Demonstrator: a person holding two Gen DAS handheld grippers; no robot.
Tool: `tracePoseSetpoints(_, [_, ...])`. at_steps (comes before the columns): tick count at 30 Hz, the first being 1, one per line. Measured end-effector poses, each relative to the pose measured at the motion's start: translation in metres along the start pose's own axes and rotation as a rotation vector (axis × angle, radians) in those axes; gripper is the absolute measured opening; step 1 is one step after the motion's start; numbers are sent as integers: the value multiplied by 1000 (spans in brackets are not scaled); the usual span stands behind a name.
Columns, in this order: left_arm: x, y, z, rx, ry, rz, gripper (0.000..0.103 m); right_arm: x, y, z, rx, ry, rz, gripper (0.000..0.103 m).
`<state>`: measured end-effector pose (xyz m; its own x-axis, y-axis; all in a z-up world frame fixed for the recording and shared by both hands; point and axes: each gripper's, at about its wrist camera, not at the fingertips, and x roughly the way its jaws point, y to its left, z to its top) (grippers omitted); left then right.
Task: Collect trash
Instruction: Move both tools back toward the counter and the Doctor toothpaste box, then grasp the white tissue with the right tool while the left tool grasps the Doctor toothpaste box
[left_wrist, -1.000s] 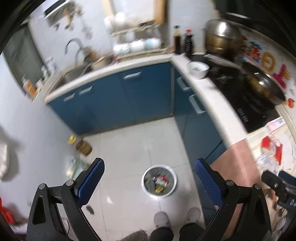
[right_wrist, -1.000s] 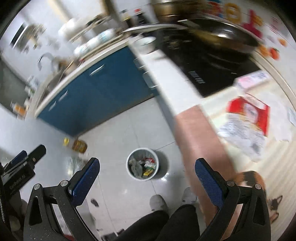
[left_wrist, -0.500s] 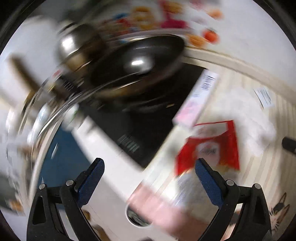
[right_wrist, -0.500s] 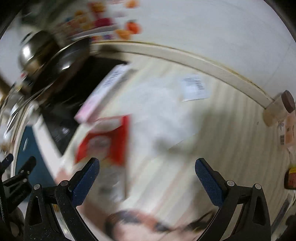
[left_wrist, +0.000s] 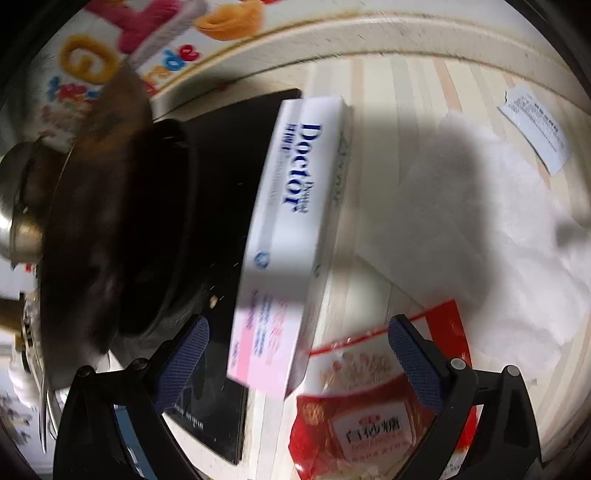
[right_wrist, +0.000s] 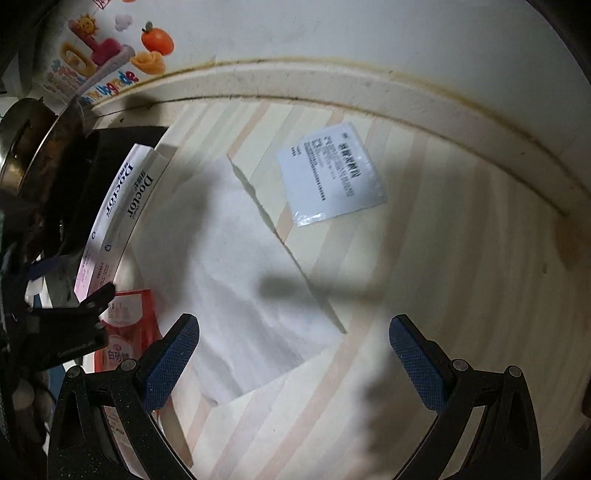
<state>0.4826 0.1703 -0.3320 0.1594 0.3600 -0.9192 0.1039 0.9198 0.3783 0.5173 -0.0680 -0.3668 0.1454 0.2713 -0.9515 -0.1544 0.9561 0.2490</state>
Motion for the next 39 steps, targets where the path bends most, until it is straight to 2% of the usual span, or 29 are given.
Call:
tracePoseSetpoints(3, [8,0,8,8,19,-50,98,8,2,0,-5,10,20,103])
tracePoseSetpoints(4, [9,0,9,8,22,-63,89,9,2,1,-4,11,24,103])
tracePoseSetpoints(7, [12,-2,11,12,31,-60,84,17,3,3,-2,21,48,103])
tracePoseSetpoints(8, [10,-1,11,6,26,-53,77,19,4,4,-3,25,61,103])
tracePoseSetpoints(10, [5,0,12,4,17,-13,45,26,9,4,-17,31,69,103])
tracePoseSetpoints(11, [1,4,12,0,11,-7,37,30,14,6,-31,27,67,103])
tracePoseSetpoints(13, [-6,10,13,-8,17,-37,25,36,25,3,-77,14,36,103])
tracePoseSetpoints(15, [-11,8,13,0,16,-29,19,40,40,-1,-156,-19,-24,101])
tracePoseSetpoints(16, [-12,7,13,1,14,-27,16,41,45,-3,-190,-34,-56,92])
tracePoseSetpoints(18, [-17,5,11,-12,8,-39,10,39,56,-9,-274,-97,-176,48])
tracePoseSetpoints(19, [-20,4,9,-21,0,-43,4,35,56,-10,-282,-119,-155,11])
tracePoseSetpoints(20, [-24,2,6,-34,-9,-58,1,33,52,-10,-264,-114,-159,5])
tracePoseSetpoints(23, [-38,-3,-4,-53,-39,-126,1,25,27,-11,-180,-93,-92,5])
tracePoseSetpoints(24, [-48,-9,-11,-55,-57,-174,1,22,20,-12,-165,-91,-84,5])
tracePoseSetpoints(25, [-56,-15,-17,-52,-72,-201,9,18,12,-15,-147,-87,-71,5])
tracePoseSetpoints(27, [-71,-21,-28,-46,-110,-181,10,11,-1,-20,-119,-82,-60,5])
tracePoseSetpoints(29, [-72,-20,-32,-57,-125,-120,14,3,-16,-28,-99,-83,-57,5])
tracePoseSetpoints(31, [-62,-13,-28,-74,-106,-82,55,1,-24,-33,-81,-75,-48,5])
tracePoseSetpoints(32, [-56,-9,-25,-79,-102,-82,60,1,-26,-35,-69,-75,-45,5])
tracePoseSetpoints(39, [-21,0,-8,-57,-19,-31,61,4,-31,-36,-39,-79,-35,5])
